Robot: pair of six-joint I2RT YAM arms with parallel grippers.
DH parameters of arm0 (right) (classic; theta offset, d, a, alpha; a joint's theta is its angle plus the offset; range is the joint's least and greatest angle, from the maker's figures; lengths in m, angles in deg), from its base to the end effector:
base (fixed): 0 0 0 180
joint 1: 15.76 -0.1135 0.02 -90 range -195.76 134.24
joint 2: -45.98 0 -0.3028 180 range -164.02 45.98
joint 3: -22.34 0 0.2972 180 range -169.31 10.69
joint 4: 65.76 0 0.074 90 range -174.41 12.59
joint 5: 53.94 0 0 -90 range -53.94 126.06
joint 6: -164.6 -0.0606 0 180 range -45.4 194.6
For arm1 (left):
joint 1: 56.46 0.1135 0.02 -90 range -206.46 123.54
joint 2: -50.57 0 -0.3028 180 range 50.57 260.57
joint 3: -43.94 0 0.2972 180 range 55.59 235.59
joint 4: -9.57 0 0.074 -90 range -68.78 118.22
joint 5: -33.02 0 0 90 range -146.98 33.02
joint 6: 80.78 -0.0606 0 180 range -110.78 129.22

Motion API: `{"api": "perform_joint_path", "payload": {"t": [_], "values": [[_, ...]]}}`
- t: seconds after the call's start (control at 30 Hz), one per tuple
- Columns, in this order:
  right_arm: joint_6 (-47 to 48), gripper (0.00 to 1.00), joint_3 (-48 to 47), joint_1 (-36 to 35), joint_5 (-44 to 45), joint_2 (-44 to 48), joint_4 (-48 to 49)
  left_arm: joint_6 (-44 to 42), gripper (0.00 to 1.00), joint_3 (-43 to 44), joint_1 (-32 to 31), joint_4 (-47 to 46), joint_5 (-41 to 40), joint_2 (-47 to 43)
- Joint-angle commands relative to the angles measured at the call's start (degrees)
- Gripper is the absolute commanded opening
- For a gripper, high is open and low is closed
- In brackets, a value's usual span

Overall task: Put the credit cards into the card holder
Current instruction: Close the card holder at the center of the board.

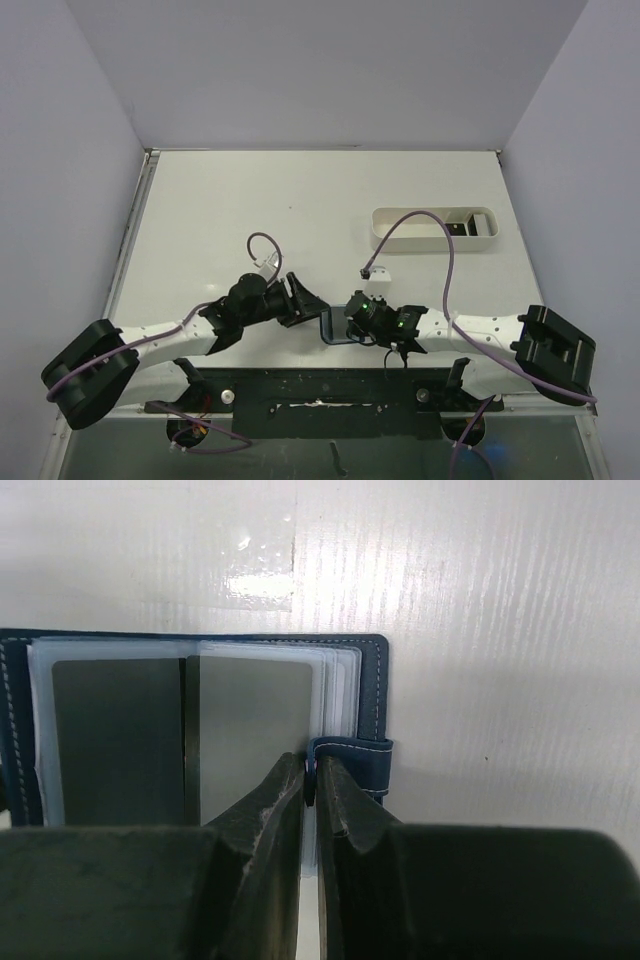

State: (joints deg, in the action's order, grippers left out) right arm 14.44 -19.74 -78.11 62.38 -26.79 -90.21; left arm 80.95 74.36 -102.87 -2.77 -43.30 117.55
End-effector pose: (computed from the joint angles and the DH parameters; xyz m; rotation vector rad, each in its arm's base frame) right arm 0.1441 0.2172 0.1457 0.1319 2.4320 0.3955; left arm 0.1699 -0.1993 0.1606 -0.3360 2.3244 -1.4432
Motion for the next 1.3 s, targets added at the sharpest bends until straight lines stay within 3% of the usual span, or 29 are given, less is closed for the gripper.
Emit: {"api": "perform_joint_path", "payload": {"t": [0.0, 0.17, 0.33, 0.57, 0.93, 1.1, 1.27], "values": [[1.6, 0.00, -0.4, -0.8, -0.3, -0.1, 6.6, 1.2, 0.50, 1.2, -2.7, -11.9, 1.2, 4.2], [2.5, 0.00, 0.7, -0.9, -1.0, 1.3, 9.9, 0.0, 0.40, 2.9, -4.0, -13.1, 0.7, 7.9], [-0.3, 0.00, 2.4, -0.9, 1.7, 4.3, 6.9, -2.4, 0.30, 3.8, -4.1, -12.3, -0.6, 10.6], [-1.0, 0.02, 4.6, -0.9, 2.6, 8.6, 5.9, -7.3, 0.17, 7.3, -4.1, -6.2, -3.1, 14.3], [-1.2, 0.05, 4.5, -0.9, 3.4, 13.0, 2.4, -11.0, 0.17, 10.9, -4.2, -1.3, -3.8, 20.4], [-0.8, 0.12, 3.4, -0.9, 2.3, 13.5, 1.8, -12.1, 0.17, 11.5, -4.2, -0.2, -3.7, 22.5], [0.8, 0.29, 2.2, -0.5, -0.7, 14.4, 1.5, -13.1, 0.17, 12.3, -4.3, 1.4, -3.6, 23.7]]}}
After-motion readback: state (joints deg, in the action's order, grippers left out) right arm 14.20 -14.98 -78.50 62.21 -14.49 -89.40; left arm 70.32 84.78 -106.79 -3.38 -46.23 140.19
